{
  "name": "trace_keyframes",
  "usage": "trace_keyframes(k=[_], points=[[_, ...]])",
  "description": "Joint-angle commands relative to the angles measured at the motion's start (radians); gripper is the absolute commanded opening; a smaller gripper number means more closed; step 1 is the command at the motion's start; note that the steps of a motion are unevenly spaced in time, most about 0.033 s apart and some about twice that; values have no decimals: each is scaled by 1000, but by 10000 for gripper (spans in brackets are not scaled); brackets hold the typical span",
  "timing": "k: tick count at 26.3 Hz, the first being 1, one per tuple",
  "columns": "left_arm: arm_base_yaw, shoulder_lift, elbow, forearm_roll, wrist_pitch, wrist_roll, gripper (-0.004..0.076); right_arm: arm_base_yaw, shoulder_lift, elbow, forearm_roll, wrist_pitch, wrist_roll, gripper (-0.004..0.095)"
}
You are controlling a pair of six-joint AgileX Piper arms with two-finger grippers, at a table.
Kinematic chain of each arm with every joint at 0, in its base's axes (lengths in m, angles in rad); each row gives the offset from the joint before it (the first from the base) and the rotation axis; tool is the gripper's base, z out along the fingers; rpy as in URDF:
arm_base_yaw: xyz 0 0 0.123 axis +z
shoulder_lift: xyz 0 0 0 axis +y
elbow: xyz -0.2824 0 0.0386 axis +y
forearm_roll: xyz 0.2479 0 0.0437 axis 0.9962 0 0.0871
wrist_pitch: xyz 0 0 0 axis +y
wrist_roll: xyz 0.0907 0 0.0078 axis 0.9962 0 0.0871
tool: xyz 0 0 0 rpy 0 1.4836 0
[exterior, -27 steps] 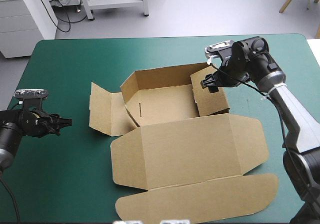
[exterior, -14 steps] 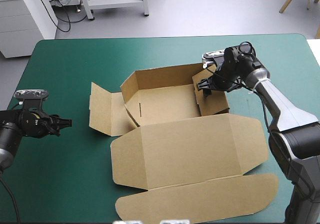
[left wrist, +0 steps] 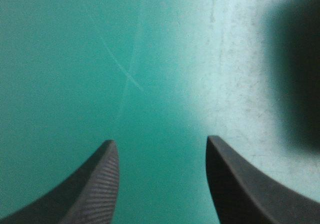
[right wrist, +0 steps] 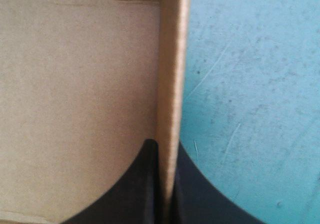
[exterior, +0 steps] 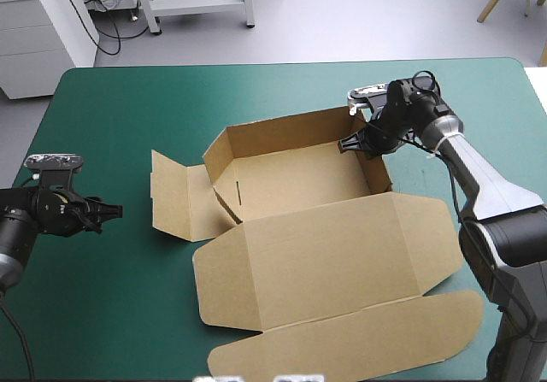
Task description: Fold the box
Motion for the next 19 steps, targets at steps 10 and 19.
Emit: trace_keyframes(k=[10, 19], points=[[1, -22, -25, 1, -84, 28, 374, -136, -233, -152, 189, 8, -106, -19], [1, 75, -25, -116, -153, 66, 374, -222, -349, -152, 352, 86, -203, -19]])
